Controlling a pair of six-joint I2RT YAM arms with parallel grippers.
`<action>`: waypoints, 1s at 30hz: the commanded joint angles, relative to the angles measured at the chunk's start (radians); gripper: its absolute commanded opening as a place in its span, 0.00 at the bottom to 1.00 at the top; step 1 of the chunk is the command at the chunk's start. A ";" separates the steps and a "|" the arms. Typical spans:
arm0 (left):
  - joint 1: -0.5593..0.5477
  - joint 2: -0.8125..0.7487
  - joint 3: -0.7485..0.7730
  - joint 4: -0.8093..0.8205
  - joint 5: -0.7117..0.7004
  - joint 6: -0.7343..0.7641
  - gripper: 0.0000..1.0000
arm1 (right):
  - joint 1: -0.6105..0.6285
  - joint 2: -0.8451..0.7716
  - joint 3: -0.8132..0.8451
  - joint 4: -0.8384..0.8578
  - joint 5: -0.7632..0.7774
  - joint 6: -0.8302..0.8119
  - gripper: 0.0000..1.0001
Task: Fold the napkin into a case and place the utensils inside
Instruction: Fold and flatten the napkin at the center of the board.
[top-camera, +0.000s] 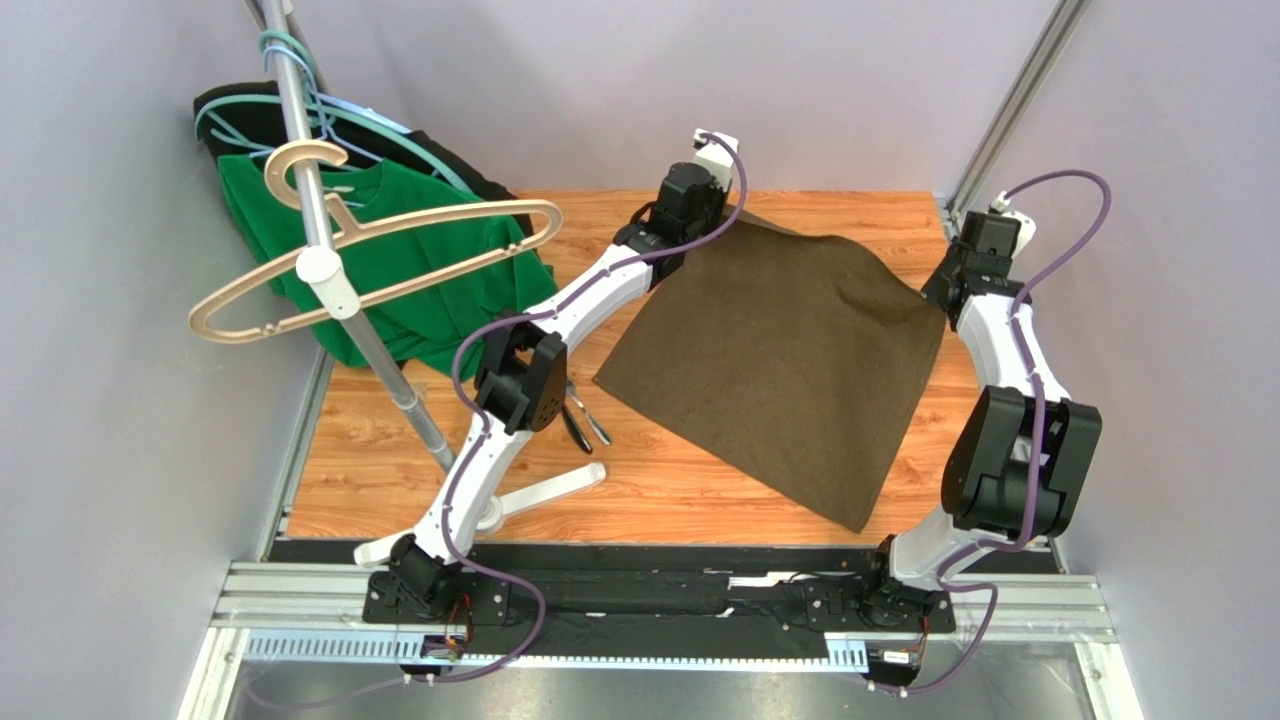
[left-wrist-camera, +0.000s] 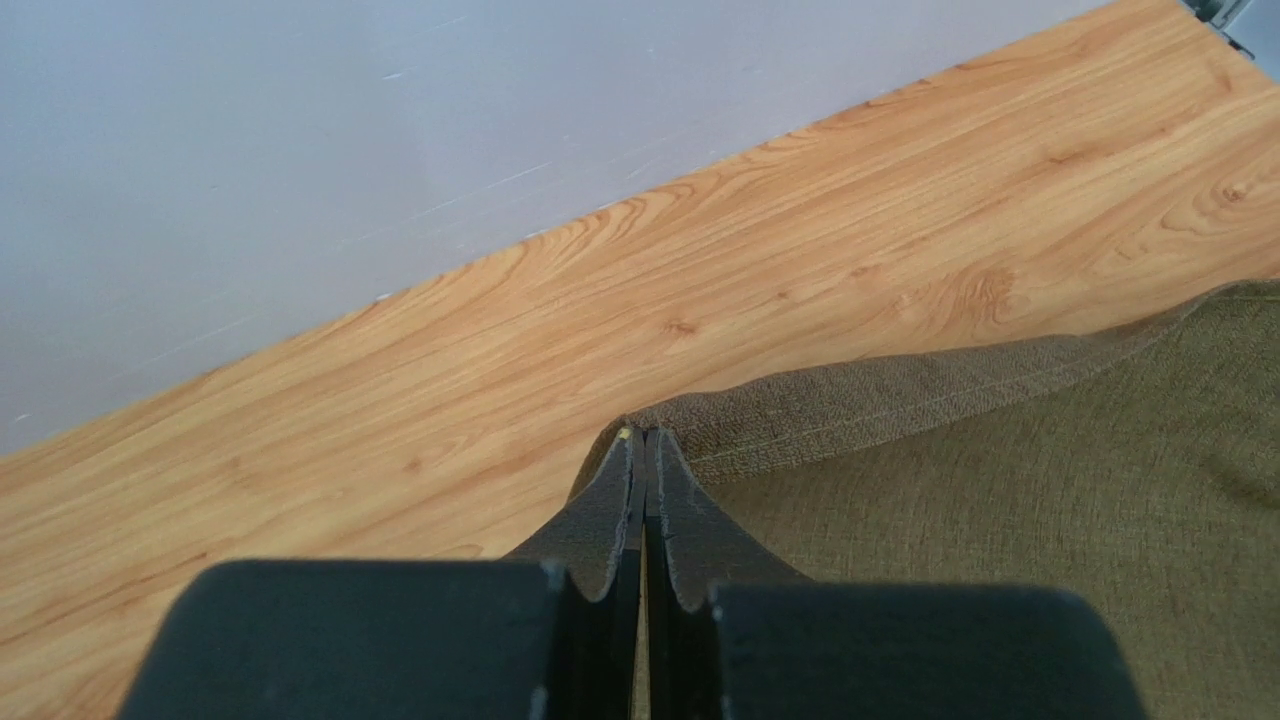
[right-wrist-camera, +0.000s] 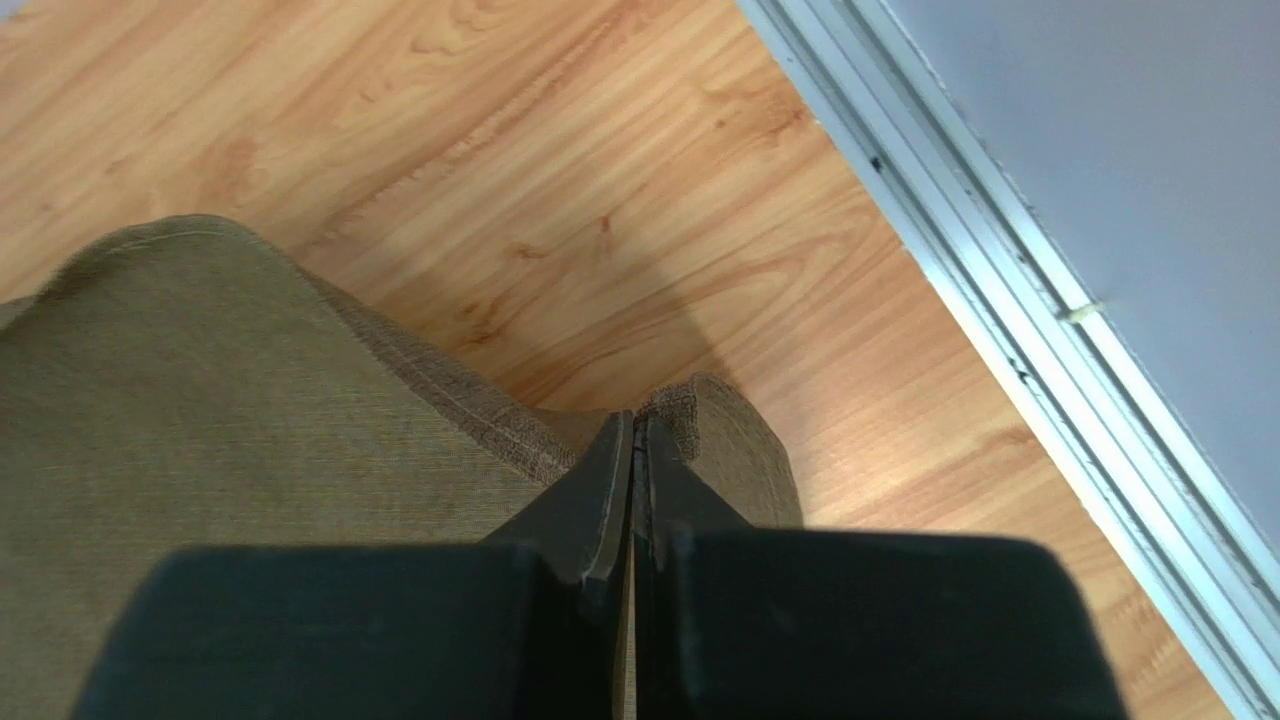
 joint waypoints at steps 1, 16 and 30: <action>0.026 -0.043 -0.026 0.053 -0.018 -0.030 0.00 | -0.001 -0.019 0.034 -0.050 -0.070 0.056 0.00; 0.078 -0.162 -0.209 -0.097 -0.061 -0.048 0.00 | 0.007 -0.228 -0.263 -0.197 -0.091 0.153 0.00; 0.084 -0.146 -0.240 -0.161 0.018 -0.099 0.00 | 0.007 -0.207 -0.314 -0.196 -0.076 0.144 0.00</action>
